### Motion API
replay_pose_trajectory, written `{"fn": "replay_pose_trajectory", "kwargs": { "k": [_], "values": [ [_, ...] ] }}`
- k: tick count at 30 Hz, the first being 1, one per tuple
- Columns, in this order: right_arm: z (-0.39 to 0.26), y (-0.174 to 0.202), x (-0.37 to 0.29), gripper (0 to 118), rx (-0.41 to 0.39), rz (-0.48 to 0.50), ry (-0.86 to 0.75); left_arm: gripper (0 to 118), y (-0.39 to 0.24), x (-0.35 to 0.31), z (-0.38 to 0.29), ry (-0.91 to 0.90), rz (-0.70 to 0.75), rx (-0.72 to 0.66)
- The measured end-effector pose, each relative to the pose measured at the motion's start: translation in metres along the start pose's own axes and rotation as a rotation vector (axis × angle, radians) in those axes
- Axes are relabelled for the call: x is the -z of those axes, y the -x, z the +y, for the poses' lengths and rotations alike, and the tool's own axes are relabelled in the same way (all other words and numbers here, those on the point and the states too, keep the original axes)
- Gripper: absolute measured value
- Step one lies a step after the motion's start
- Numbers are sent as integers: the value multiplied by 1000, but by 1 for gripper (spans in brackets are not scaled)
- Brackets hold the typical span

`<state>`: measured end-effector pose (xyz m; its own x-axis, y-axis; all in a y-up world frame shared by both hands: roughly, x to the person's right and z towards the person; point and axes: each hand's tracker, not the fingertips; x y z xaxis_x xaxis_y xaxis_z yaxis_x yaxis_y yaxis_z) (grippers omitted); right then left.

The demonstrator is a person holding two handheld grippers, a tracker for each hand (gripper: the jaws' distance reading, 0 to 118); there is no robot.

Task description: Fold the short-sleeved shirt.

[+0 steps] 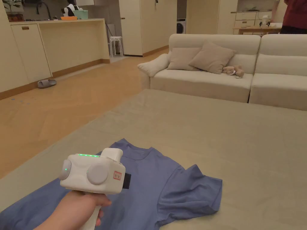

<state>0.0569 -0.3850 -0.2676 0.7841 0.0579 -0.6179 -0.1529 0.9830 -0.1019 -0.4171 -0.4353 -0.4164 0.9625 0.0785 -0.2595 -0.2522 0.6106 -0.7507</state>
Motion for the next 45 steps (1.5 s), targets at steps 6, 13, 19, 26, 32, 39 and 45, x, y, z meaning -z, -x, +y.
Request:
{"fn": "replay_pose_trajectory", "kwargs": {
  "k": [6,13,19,26,32,39,45],
  "values": [
    [-9,-15,14,0,11,-42,18,97,23,62,27,85,98,-63],
    [-20,-21,27,0,55,-68,48,97,34,102,37,154,118,-53],
    [-29,-17,29,0,38,-55,84,1,20,86,20,102,99,-27],
    [-27,-13,22,0,42,-36,53,1,12,81,10,76,133,12],
    [-27,-21,18,0,87,-52,53,1,6,57,15,14,96,22],
    [-9,-31,-3,0,95,-84,-16,1,-27,13,32,-100,36,73],
    [6,-46,-44,0,108,-132,-90,1,-98,-28,43,-182,-73,177]
  ]
}}
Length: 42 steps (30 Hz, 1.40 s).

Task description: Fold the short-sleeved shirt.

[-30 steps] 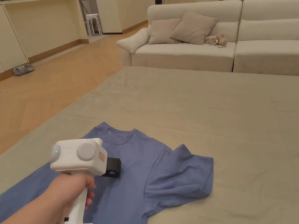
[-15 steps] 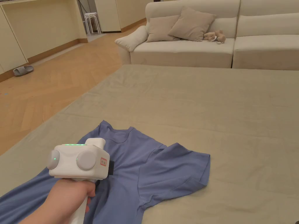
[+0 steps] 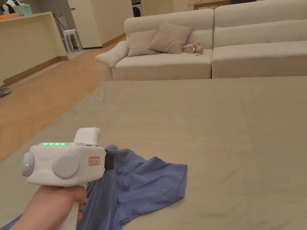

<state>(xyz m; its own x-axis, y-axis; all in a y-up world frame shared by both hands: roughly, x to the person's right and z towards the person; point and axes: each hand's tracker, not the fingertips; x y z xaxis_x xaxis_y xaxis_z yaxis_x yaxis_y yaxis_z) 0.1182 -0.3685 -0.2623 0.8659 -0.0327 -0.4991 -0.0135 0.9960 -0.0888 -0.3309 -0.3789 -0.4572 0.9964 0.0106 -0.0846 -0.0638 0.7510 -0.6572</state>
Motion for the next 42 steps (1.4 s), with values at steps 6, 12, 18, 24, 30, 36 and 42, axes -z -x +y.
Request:
{"fn": "replay_pose_trajectory", "kwargs": {
  "k": [6,12,18,24,30,36,42],
  "values": [
    [12,-30,-51,0,-3,-97,-50,1,-115,-15,33,-72,-199,128],
    [25,-67,-115,0,-20,-251,-97,1,-269,-21,55,-127,-392,294],
    [28,-101,-185,0,-39,-432,-112,1,-428,-22,41,-82,-602,387],
    [32,-124,-221,0,-42,-550,-96,1,-557,-36,-5,-31,-775,542],
    [27,-137,-225,0,-31,-572,-76,1,-615,3,-51,96,-779,584],
    [23,-140,-212,0,-31,-563,-44,45,-611,38,-74,198,-760,513],
    [18,-138,-207,0,-27,-536,-36,109,-530,-18,-40,-136,-722,416]
  ]
}}
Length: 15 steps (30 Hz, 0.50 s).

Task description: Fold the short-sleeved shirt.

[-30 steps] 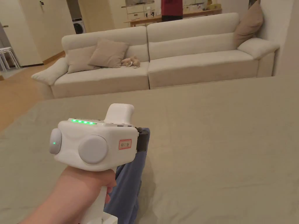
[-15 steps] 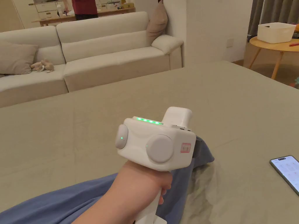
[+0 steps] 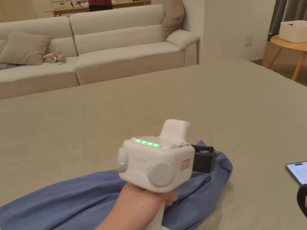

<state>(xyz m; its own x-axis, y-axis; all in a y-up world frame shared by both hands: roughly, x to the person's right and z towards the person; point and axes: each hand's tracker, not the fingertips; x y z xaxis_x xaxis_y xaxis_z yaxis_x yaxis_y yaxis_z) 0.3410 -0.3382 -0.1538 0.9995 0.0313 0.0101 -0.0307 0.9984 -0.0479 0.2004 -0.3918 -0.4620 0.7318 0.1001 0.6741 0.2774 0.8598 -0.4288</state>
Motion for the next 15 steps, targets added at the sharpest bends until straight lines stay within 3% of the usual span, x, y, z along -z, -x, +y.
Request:
{"fn": "replay_pose_trajectory", "kwargs": {
  "k": [6,7,8,9,10,11,13,15],
  "values": [
    [-1,20,6,0,-12,53,-13,104,60,-160,-21,-208,100,-60],
    [-4,24,7,0,-14,63,-15,92,68,-186,-31,-240,142,-56],
    [-6,28,8,0,-15,72,-14,65,74,-206,-40,-252,192,-42],
    [-8,33,10,0,-16,82,-14,19,79,-228,-53,-271,277,-29],
    [-10,37,12,0,-17,91,-13,0,84,-245,-66,-281,382,-36],
    [-13,41,15,0,-15,101,-11,0,93,-263,-80,-311,440,-76],
    [-20,48,20,0,-19,107,6,0,106,-286,-106,-268,391,-131],
    [-29,53,25,0,-34,107,28,0,113,-308,-132,-291,483,-204]
  ]
}}
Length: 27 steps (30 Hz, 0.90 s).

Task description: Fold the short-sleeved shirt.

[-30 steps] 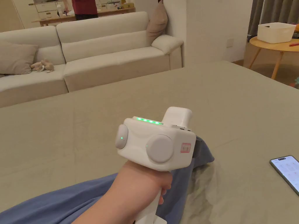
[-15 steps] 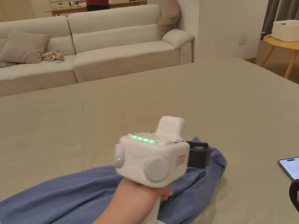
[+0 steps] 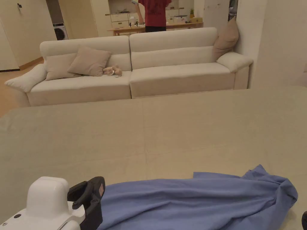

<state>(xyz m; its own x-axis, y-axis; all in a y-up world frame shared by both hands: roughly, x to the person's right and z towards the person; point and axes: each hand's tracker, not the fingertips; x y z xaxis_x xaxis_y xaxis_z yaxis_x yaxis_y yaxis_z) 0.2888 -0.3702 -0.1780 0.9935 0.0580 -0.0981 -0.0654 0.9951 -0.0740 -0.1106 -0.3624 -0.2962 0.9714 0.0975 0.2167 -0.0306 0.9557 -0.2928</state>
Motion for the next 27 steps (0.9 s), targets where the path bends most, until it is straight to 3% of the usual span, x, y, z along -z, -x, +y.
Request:
{"fn": "replay_pose_trajectory", "kwargs": {
  "k": [7,14,17,22,24,25,26,27],
  "values": [
    [-11,7,9,0,42,26,45,0,32,-27,-27,23,66,-85],
    [-11,14,20,0,31,49,66,0,33,-12,-30,78,68,-102],
    [-10,13,28,0,37,51,77,0,45,19,-21,128,55,-123],
    [-8,12,46,0,7,56,87,0,88,129,-6,333,36,-194],
    [-8,11,54,0,4,61,91,0,101,178,-7,526,0,-200],
    [-8,12,58,0,3,63,94,7,104,197,-9,567,1,-222],
    [-9,12,63,0,1,65,97,37,108,211,-13,572,43,-219],
    [-10,12,67,0,-1,68,102,78,112,228,-20,616,50,-198]
  ]
}}
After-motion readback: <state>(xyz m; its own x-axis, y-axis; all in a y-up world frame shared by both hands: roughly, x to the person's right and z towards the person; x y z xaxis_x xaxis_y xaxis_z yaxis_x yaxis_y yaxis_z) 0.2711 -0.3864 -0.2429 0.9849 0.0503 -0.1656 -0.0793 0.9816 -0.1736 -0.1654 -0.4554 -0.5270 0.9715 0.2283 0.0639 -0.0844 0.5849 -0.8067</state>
